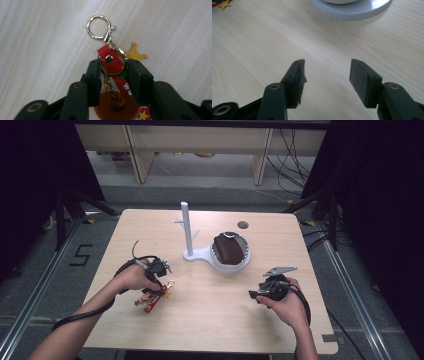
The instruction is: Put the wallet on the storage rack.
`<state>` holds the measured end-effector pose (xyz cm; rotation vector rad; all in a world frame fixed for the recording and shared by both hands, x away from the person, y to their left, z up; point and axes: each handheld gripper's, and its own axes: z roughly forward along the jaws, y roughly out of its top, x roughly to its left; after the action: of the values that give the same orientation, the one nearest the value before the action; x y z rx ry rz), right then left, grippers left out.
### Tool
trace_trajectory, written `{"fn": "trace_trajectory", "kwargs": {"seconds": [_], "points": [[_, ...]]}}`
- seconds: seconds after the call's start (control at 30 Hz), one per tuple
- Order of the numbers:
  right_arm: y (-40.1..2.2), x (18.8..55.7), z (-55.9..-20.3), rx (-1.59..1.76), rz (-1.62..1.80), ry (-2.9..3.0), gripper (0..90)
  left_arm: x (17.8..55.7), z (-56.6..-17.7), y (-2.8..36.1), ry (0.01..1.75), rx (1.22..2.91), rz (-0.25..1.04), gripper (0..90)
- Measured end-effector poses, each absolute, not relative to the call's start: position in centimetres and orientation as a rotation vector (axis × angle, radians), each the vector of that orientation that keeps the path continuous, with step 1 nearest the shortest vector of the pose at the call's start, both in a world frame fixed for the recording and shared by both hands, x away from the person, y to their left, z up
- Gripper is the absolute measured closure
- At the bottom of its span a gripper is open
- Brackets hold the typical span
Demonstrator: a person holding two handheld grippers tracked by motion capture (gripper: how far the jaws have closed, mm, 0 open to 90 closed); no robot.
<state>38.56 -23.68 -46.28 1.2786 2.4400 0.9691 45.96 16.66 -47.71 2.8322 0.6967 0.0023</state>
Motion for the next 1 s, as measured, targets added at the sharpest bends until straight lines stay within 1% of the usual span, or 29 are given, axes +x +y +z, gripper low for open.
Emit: {"fn": "trace_trajectory", "kwargs": {"seconds": [0.03, 0.1, 0.13, 0.17, 0.3, 0.63, 0.67, 0.87, 1.0], "points": [[-23.7, 38.6, -46.3, 1.259, 0.973, 2.444, 46.9, 46.0, -47.5, 16.7, 0.668, 2.84, -0.015, 65.5], [-23.6, 38.5, -46.2, 1.292, 0.963, 2.445, 47.0, 45.9, -47.2, 16.7, 0.674, 2.783, 0.009, 82.1], [-23.5, 38.4, -46.1, 1.325, 0.961, 2.447, 47.0, 45.9, -47.1, 16.7, 0.679, 2.774, 0.03, 85.4], [-23.5, 38.4, -46.1, 1.323, 0.961, 2.447, 47.0, 45.9, -47.0, 16.7, 0.687, 2.779, 0.045, 85.9], [-23.4, 38.4, -46.2, 1.312, 0.965, 2.447, 47.0, 45.9, -47.1, 16.6, 0.66, 2.818, 0.038, 86.1], [-23.4, 38.5, -46.4, 1.316, 0.974, 2.444, 47.0, 45.4, -45.9, 16.3, 0.632, 2.808, 0.101, 86.8], [-23.4, 38.4, -46.4, 1.316, 0.974, 2.445, 47.0, 45.1, -45.8, 16.3, 0.648, 2.776, 0.123, 86.9], [-23.3, 38.4, -46.3, 1.328, 0.958, 2.455, 47.0, 44.3, -44.4, 16.9, 0.642, 2.737, 0.191, 86.9], [-23.4, 38.5, -46.3, 1.295, 0.959, 2.456, 47.0, 43.7, -43.2, 17.3, 0.629, 2.693, 0.314, 86.9]]}}
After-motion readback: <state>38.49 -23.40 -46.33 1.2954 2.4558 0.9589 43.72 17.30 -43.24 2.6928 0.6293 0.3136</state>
